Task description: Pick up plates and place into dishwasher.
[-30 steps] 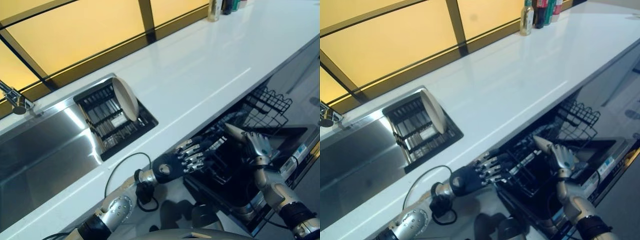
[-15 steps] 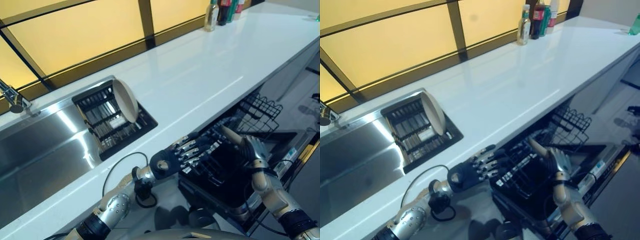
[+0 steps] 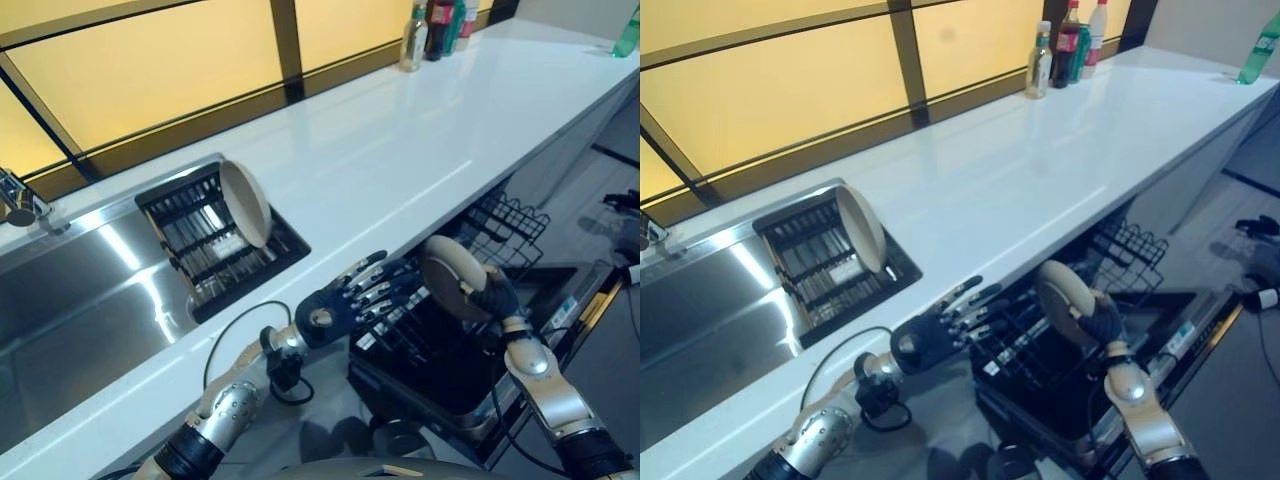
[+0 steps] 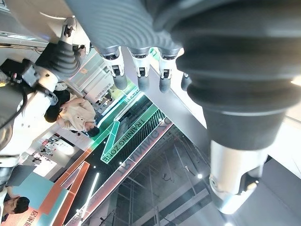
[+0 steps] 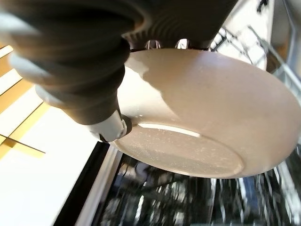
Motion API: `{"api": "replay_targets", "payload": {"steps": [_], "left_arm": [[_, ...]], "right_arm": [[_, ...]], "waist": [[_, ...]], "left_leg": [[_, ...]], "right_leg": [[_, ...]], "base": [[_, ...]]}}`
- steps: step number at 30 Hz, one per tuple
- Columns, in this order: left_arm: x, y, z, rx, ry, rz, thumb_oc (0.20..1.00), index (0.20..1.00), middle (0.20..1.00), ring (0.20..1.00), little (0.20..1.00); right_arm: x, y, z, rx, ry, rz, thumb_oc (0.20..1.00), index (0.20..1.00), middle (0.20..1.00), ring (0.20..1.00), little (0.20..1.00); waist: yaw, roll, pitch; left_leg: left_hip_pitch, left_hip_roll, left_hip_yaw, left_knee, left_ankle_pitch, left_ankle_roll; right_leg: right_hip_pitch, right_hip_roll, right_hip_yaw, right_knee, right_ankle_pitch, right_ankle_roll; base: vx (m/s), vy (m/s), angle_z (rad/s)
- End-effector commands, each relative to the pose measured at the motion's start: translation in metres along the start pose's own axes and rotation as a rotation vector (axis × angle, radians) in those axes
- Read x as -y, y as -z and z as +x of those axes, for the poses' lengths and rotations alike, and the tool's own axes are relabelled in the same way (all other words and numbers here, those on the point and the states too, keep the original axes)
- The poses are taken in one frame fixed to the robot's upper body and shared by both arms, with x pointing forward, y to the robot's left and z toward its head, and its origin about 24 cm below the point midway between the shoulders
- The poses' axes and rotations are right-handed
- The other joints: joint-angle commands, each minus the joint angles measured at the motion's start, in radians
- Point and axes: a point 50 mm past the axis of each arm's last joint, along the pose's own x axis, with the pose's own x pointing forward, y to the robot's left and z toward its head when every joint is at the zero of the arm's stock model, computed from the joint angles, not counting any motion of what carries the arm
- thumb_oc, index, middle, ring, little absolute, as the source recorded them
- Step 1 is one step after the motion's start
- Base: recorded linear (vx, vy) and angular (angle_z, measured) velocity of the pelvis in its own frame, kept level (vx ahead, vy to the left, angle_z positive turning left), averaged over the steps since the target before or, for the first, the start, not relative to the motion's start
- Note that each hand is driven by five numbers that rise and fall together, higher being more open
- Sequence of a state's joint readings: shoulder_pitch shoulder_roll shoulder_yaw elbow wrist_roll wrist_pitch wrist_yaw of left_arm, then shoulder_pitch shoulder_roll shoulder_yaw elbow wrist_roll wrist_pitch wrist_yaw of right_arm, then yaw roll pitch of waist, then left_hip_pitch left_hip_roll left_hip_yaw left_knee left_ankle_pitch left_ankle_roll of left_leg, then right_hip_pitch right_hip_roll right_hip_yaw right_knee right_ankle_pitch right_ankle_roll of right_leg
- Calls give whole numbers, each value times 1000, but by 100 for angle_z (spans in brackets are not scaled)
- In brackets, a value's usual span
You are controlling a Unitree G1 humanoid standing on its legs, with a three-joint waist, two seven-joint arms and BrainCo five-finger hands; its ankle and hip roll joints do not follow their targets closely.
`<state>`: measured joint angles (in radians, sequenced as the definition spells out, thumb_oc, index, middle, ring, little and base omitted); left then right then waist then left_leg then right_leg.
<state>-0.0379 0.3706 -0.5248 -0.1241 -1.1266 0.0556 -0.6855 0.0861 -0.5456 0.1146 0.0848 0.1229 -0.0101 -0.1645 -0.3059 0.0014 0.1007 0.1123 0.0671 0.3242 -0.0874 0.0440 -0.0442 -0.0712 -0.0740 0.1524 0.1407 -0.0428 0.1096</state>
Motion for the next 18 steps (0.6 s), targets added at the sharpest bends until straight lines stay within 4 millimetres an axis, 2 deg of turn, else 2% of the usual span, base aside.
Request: {"api": "replay_targets", "payload": {"steps": [1, 8, 11, 18], "left_arm": [[-3, -4, -3, 42, -27, 25, 1000, 1000, 1000, 1000, 1000], [-4, -4, -1, 38, -30, 30, 1000, 1000, 1000, 1000, 1000], [-6, -5, 1, 41, -34, 32, 1000, 1000, 1000, 1000, 1000], [-9, -4, 5, 50, -30, 37, 1000, 1000, 1000, 1000, 1000]], "right_arm": [[10, -39, 8, 199, 22, 156, 200, 200, 200, 200, 200], [-1, -48, 7, 216, -87, 205, 200, 200, 200, 200, 200], [-7, -46, 10, 187, -140, 239, 200, 200, 200, 200, 200], [-48, -20, 5, 29, -302, 412, 200, 200, 200, 200, 200]], "waist": [[16, -46, -19], [14, -46, -19], [9, -45, -18], [2, -30, -30]], "left_leg": [[7, -27, -37, 141, -201, 120], [11, -25, -30, 141, -197, 119], [16, -22, -24, 142, -197, 116], [33, -20, -23, 125, -184, 111]], "right_leg": [[-107, 16, 19, -39, 153, 56], [-105, 16, 15, -38, 154, 56], [-105, 16, 11, -32, 154, 57], [-95, 19, -1, -29, 150, 51]], "base": [[0, 0, 0], [0, 0, 0], [0, 11, 0], [0, 5, 0]]}}
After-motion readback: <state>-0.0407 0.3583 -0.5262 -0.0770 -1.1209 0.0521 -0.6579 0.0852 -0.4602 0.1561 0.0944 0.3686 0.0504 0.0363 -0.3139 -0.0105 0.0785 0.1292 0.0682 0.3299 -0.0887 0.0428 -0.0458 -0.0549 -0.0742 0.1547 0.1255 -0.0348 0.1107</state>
